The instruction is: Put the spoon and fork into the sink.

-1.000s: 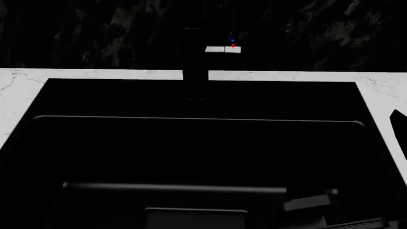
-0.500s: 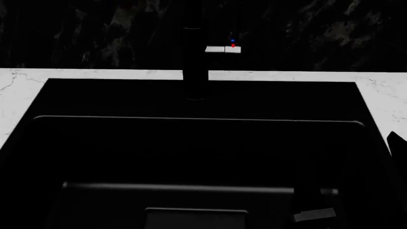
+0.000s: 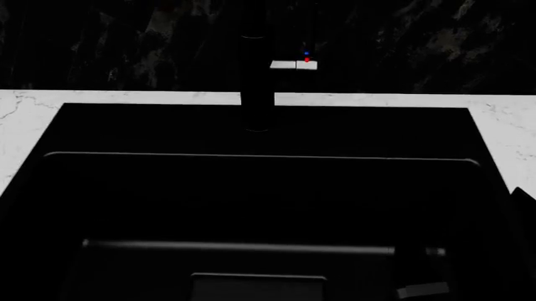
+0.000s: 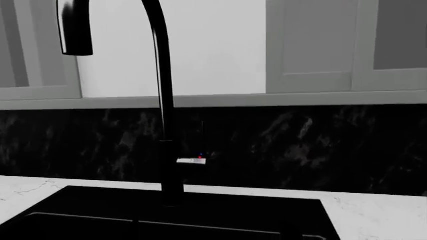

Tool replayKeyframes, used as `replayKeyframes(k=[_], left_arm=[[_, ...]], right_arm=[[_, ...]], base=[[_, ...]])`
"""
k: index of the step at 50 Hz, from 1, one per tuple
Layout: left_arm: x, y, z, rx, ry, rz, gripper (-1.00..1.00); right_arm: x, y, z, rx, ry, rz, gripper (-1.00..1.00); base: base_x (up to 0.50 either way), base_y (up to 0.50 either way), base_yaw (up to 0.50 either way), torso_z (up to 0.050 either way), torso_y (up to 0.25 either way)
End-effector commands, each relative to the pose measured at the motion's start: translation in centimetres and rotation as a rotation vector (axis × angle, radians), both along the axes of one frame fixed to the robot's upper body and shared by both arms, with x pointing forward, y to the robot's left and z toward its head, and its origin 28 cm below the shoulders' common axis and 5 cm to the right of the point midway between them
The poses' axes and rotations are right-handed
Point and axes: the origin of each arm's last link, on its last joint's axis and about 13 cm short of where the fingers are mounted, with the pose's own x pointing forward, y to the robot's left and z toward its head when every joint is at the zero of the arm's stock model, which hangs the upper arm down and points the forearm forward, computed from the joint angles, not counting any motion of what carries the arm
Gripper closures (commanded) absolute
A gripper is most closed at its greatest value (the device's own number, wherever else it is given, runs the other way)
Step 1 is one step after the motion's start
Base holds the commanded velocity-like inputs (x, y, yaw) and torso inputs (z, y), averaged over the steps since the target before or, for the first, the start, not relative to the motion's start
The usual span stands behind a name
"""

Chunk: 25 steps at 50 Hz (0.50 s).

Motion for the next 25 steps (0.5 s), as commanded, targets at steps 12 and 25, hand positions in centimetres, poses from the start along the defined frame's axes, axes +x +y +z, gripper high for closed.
replayKeyframes(k=[12,25], left_arm=[[1.0,0.3,-0.1,0.002,-0.01,0.013,-1.0],[1.1,1.3,-1.3,-0.003,0.018,0.062,-1.0]], right_arm=[[0.4,-0.3,0.1,-0.007,-0.03,0.014,-1.0],[0.4,-0.4,0.0,-0.005,-0.023,0.014,-1.0]], base=[[0.0,0.0,0.0,0.0,0.0],[0.0,0.0,0.0,0.0,0.0]])
